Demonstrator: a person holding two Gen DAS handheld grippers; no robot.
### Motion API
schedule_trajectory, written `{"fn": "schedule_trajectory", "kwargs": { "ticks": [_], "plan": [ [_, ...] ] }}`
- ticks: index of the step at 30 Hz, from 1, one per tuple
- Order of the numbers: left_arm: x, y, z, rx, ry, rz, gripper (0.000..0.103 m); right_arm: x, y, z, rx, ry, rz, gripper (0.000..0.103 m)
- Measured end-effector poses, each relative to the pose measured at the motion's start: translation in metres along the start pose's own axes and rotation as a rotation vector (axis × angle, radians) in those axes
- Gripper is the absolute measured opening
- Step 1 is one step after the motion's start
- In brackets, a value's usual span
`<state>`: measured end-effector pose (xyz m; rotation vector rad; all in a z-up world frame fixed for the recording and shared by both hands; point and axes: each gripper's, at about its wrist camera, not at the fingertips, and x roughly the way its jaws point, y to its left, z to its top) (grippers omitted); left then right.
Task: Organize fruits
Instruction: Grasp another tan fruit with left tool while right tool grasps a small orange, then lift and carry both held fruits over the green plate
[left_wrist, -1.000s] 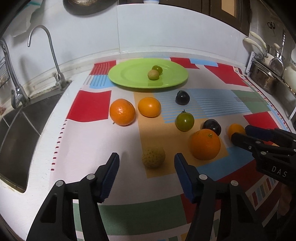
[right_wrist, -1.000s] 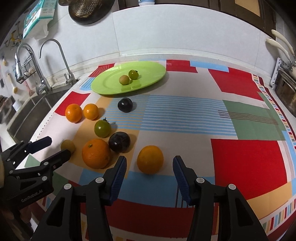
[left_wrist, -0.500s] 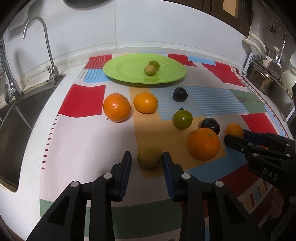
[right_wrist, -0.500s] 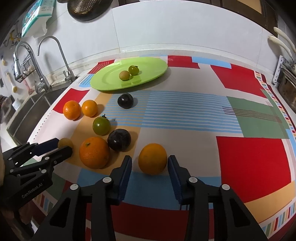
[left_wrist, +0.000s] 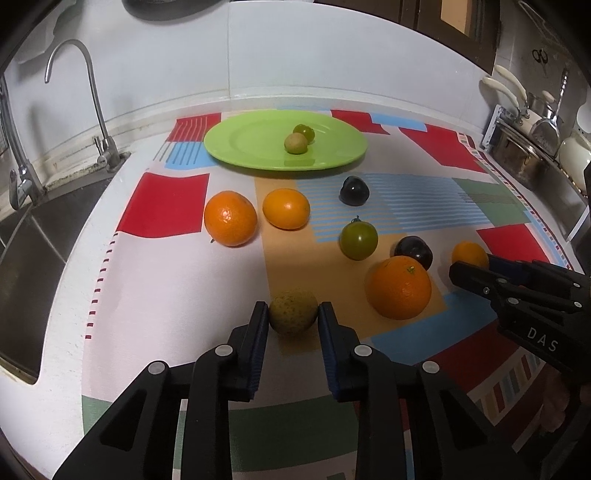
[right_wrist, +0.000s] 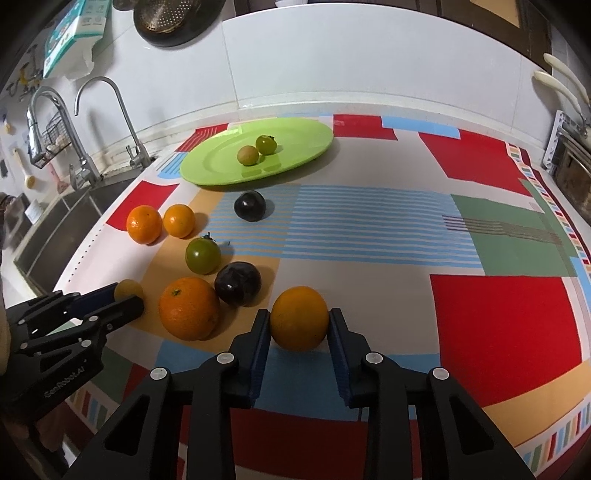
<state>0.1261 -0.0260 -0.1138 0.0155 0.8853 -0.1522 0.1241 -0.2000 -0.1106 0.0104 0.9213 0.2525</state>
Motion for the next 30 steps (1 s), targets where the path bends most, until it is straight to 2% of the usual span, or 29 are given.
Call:
{"fn": "schedule_trajectory", "kwargs": {
  "ticks": [30],
  "plan": [
    [-0.056, -0.006, 0.042, 0.05, -0.144, 0.026, 0.028, -0.051, 0.015, 0.045, -0.05, -0.123, 0.067, 0.032]
  ]
}}
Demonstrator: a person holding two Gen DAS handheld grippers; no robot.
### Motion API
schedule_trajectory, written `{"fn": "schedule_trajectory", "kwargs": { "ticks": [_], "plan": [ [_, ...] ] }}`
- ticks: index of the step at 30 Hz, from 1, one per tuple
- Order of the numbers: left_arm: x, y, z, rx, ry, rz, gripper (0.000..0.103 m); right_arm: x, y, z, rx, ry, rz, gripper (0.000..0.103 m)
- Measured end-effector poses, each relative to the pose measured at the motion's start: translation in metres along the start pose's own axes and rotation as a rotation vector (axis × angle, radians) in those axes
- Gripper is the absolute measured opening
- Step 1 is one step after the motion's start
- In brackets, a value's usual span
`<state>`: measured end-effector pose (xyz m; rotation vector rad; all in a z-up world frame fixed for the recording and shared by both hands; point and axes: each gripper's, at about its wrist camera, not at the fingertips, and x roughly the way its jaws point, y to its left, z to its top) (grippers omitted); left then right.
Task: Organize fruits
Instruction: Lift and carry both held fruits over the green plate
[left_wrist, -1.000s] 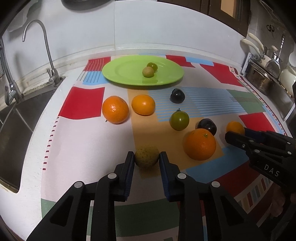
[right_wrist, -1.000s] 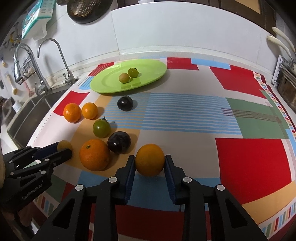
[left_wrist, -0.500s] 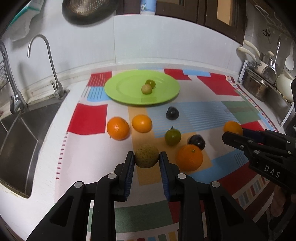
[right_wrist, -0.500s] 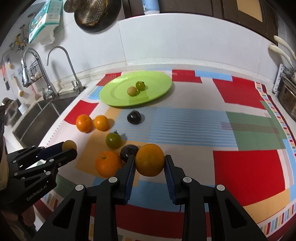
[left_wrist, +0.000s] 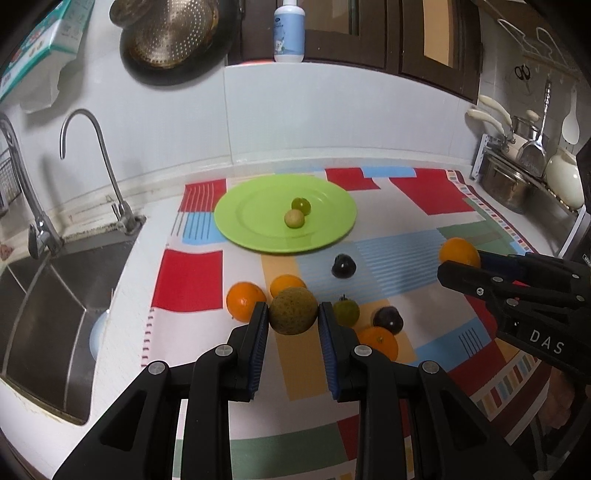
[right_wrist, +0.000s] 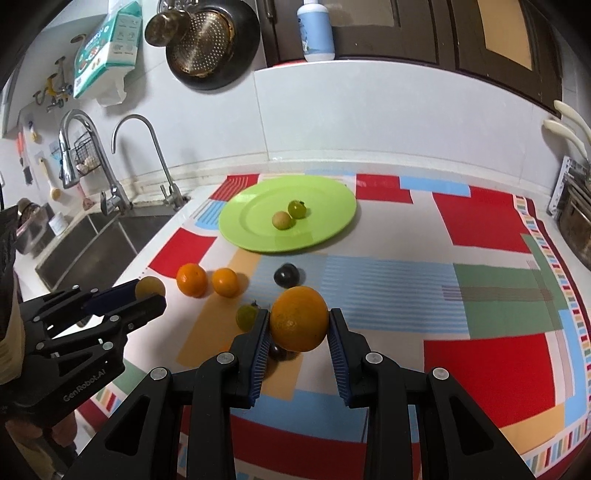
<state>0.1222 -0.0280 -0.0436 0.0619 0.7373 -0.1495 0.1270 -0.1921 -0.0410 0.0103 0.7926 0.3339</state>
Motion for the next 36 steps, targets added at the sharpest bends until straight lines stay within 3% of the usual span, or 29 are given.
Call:
{"fn": "schedule_trajectory", "kwargs": {
  "ticks": [8, 17, 36],
  "plan": [
    [0.0, 0.002, 0.029, 0.058, -0.056, 0.01, 0.028, 0.001, 0.003, 0.029, -0.021, -0.048, 0.042, 0.032],
    [0.017, 0.017, 0.068, 0.055, -0.098, 0.009, 0.028, 0.021, 0.005, 0.073, -0.044, -0.096, 0.08, 0.032],
    [0.087, 0.035, 0.119, 0.071, -0.036, 0.001, 0.028, 0.104, -0.009, 0.135, -0.049, -0.033, 0.133, 0.032]
  ]
}}
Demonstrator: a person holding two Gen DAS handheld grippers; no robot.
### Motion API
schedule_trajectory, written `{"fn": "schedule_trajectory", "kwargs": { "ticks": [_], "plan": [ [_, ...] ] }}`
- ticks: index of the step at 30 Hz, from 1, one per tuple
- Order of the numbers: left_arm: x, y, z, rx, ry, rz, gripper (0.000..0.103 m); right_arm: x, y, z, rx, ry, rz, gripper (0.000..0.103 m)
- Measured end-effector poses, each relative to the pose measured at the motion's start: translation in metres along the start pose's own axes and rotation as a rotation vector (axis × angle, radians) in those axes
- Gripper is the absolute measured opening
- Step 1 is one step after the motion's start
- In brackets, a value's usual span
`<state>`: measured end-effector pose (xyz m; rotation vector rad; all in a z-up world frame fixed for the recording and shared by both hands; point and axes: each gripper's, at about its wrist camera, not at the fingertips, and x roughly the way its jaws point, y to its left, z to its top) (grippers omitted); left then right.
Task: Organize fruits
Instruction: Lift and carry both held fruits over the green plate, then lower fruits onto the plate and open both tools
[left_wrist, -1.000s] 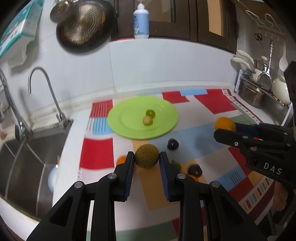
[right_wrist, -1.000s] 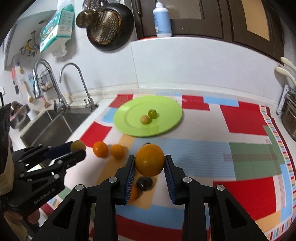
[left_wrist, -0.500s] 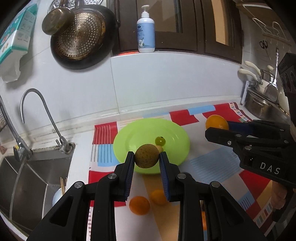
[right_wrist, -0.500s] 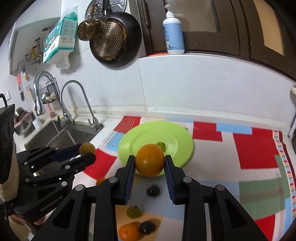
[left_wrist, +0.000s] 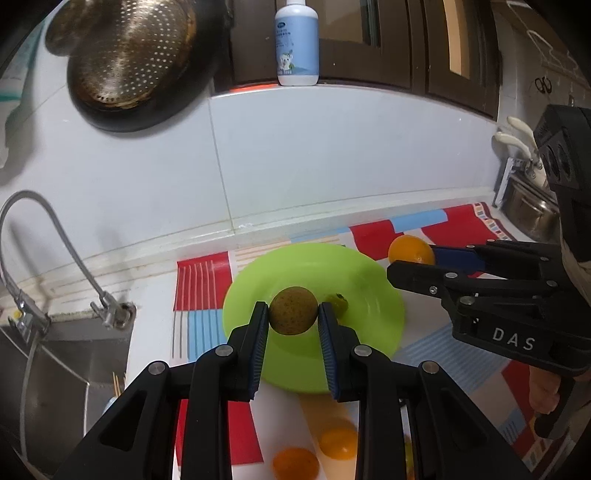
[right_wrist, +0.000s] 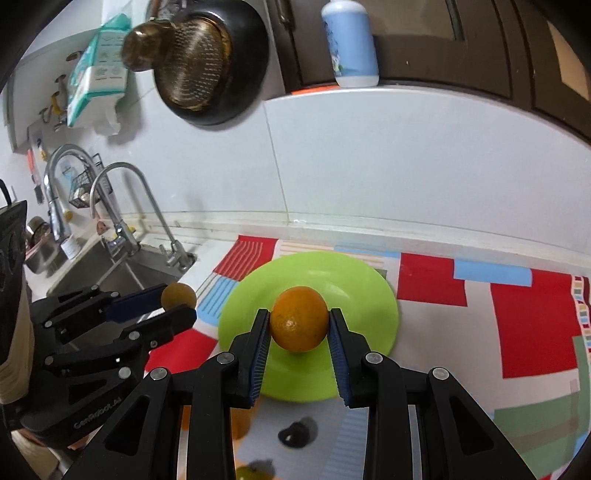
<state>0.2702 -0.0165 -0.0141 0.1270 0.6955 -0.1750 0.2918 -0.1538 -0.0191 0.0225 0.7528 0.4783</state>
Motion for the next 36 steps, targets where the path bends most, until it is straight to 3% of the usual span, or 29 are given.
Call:
{"fn": "schedule_trajectory", "kwargs": {
  "ticks": [8, 17, 33, 36],
  "plan": [
    [0.046, 0.013, 0.015, -0.034, 0.064, -0.028, 0.028, 0.036, -0.015, 0.014, 0.008, 0.045, -0.006, 0.032],
    [0.095, 0.024, 0.018, -0.056, 0.152, -0.011, 0.028, 0.077, -0.027, 0.02, 0.004, 0.106, -0.02, 0.032],
    [0.146, 0.026, 0.001, -0.057, 0.257, -0.036, 0.028, 0.133, -0.047, 0.014, 0.021, 0.204, -0.016, 0.032],
    [0.148, 0.026, 0.002, -0.063, 0.264, -0.036, 0.032, 0.137, -0.051, 0.014, 0.034, 0.21, -0.018, 0.035]
  ]
}}
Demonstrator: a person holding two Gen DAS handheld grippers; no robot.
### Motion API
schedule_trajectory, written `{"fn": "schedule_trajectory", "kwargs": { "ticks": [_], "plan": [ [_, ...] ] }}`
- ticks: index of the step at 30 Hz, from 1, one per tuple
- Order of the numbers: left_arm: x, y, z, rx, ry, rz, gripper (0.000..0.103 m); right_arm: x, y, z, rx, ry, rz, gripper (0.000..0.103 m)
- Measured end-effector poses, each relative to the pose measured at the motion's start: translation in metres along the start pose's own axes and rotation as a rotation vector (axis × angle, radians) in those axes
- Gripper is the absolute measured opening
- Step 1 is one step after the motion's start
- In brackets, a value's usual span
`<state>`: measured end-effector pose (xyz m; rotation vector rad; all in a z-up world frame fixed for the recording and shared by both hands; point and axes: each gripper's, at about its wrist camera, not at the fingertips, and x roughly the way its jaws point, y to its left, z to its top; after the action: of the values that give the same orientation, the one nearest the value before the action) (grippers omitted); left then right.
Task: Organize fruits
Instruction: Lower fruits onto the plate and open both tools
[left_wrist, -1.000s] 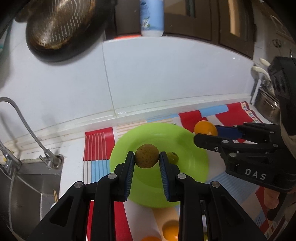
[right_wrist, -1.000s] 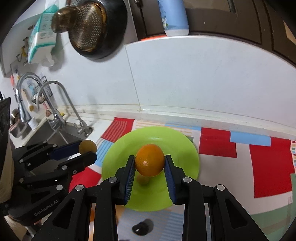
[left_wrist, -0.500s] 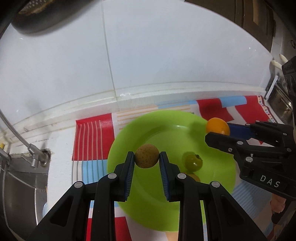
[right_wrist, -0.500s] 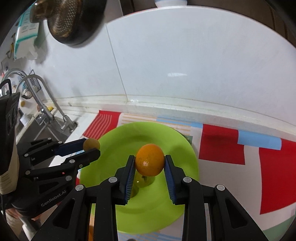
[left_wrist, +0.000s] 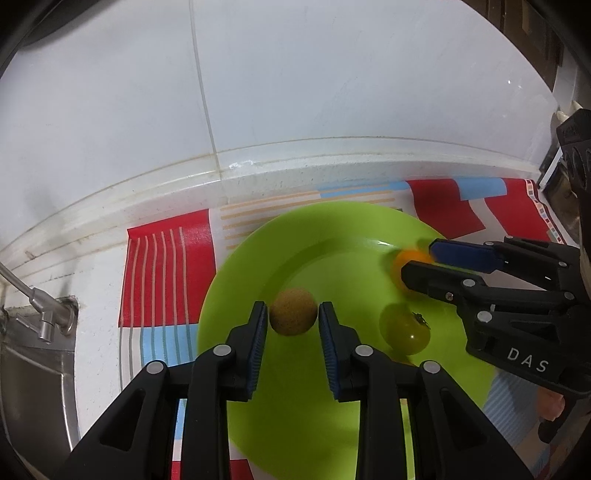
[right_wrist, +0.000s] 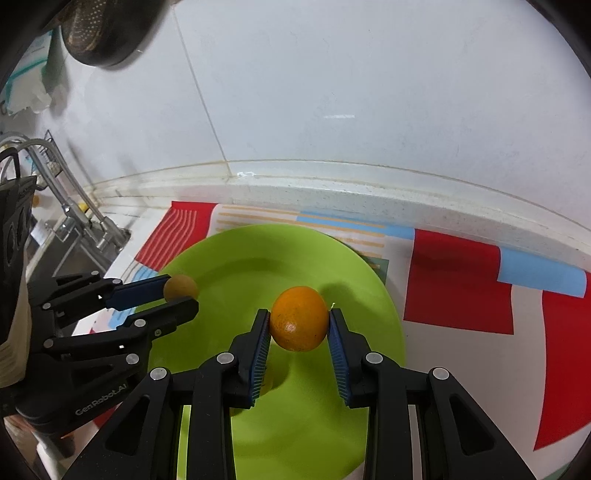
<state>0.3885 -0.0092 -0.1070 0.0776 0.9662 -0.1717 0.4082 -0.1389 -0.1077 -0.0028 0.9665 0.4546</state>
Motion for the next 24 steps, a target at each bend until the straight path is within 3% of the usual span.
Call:
{"fn": "schedule_trajectory", "kwargs": {
  "ticks": [1, 3, 16, 24],
  "plan": [
    [0.0, 0.0, 0.001, -0.005, -0.003, 0.0, 0.036, 0.001, -0.002, 0.0, 0.009, -0.001, 0.001, 0.041],
    [-0.003, 0.0, 0.001, -0.012, -0.007, 0.007, 0.038, 0.0, -0.003, 0.001, 0.014, -0.008, -0.003, 0.044],
    [-0.069, -0.016, -0.013, 0.007, -0.12, 0.051, 0.063, -0.059, 0.01, -0.012, -0.026, -0.099, 0.0, 0.044],
    [-0.119, -0.03, -0.035, 0.013, -0.202, 0.053, 0.071, -0.105, 0.026, -0.036, -0.044, -0.155, 0.018, 0.044]
  ]
}}
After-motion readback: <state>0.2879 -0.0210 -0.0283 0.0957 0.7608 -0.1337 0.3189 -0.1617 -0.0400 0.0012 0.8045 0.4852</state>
